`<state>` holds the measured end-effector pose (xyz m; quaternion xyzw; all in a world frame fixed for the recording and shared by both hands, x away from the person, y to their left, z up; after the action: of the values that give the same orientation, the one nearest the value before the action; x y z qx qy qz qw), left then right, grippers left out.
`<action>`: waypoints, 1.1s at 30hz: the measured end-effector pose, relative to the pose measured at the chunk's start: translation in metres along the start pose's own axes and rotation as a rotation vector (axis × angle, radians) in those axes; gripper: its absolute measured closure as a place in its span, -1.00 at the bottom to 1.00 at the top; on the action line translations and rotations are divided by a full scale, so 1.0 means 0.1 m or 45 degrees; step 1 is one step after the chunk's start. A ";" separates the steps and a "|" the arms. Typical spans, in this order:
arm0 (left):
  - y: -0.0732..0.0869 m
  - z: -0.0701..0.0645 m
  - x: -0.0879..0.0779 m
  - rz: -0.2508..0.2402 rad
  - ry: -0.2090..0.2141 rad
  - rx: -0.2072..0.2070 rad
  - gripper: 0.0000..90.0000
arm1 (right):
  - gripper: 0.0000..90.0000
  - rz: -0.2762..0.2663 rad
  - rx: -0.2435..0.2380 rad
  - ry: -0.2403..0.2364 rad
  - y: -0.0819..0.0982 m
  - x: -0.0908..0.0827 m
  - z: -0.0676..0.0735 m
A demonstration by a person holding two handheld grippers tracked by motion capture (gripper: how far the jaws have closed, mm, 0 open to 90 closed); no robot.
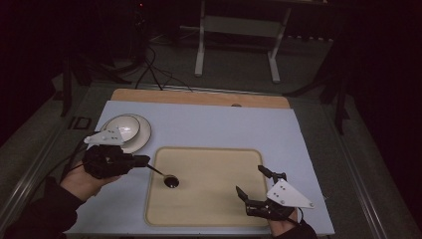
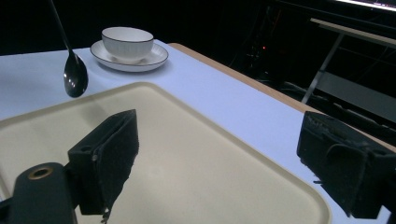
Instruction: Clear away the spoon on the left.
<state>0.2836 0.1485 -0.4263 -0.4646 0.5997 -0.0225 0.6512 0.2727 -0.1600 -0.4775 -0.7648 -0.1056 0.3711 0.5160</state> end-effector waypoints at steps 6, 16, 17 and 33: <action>-0.01 -0.08 0.13 0.053 0.045 0.016 0.97 | -0.71 0.000 0.000 0.000 0.00 0.00 0.00; 0.02 -0.19 0.39 0.157 0.122 0.054 0.97 | -0.71 0.003 0.000 0.001 0.00 0.01 0.00; 0.02 -0.20 0.42 0.170 0.129 0.059 0.97 | -0.71 0.004 0.000 0.001 0.01 0.01 0.00; 0.03 -0.16 0.74 0.273 0.199 0.062 0.97 | -0.71 0.004 0.006 -0.002 0.01 0.00 -0.01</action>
<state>0.2897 0.0976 -0.4819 -0.3789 0.6940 -0.0035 0.6122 0.2736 -0.1610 -0.4783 -0.7633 -0.1039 0.3728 0.5173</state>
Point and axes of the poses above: each handheld gripper's, and its own axes: x roughly forward along the jaws, y roughly out of its underside, z roughly to its left, the point moved 9 cm from there along x, roughly forward along the jaws, and after that the axes turned 11 degrees about z, right-handed, at the moved point
